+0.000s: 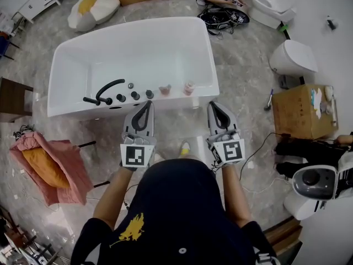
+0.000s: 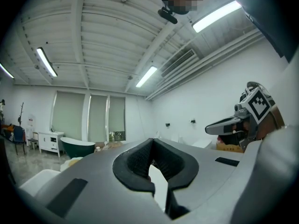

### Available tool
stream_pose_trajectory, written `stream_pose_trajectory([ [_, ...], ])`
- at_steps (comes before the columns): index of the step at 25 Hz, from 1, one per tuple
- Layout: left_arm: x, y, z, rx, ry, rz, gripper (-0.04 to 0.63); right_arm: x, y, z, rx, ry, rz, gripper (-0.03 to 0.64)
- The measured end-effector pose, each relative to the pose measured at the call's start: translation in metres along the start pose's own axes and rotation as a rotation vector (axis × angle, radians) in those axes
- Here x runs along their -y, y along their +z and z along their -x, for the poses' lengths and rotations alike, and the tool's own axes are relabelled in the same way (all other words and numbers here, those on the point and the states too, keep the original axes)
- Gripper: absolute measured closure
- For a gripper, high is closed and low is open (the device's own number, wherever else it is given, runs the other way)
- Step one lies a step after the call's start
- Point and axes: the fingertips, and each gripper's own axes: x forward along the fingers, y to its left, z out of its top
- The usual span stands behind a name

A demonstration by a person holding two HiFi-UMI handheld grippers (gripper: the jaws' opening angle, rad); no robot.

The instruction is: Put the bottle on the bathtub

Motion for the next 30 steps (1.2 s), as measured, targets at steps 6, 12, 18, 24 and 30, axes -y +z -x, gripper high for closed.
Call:
stream_pose_trajectory([
  [6, 0.007, -0.001, -0.005, 0.003, -0.018, -0.011, 0.581, 0.013, -0.003, 0.006, -0.004, -0.016, -0.008, 0.615],
  [12, 0.010, -0.002, -0.007, -0.014, -0.029, -0.001, 0.581, 0.020, -0.002, 0.010, -0.004, -0.023, -0.013, 0.615],
  [18, 0.012, -0.005, -0.009, -0.032, -0.053, -0.012, 0.581, 0.022, -0.003, 0.012, -0.006, -0.025, -0.011, 0.615],
  [24, 0.017, -0.008, -0.007, -0.039, -0.063, -0.008, 0.581, 0.023, -0.005, 0.014, -0.010, -0.025, -0.009, 0.615],
  [30, 0.020, -0.010, -0.008, -0.051, -0.073, -0.007, 0.581, 0.026, -0.006, 0.016, -0.014, -0.033, -0.010, 0.615],
])
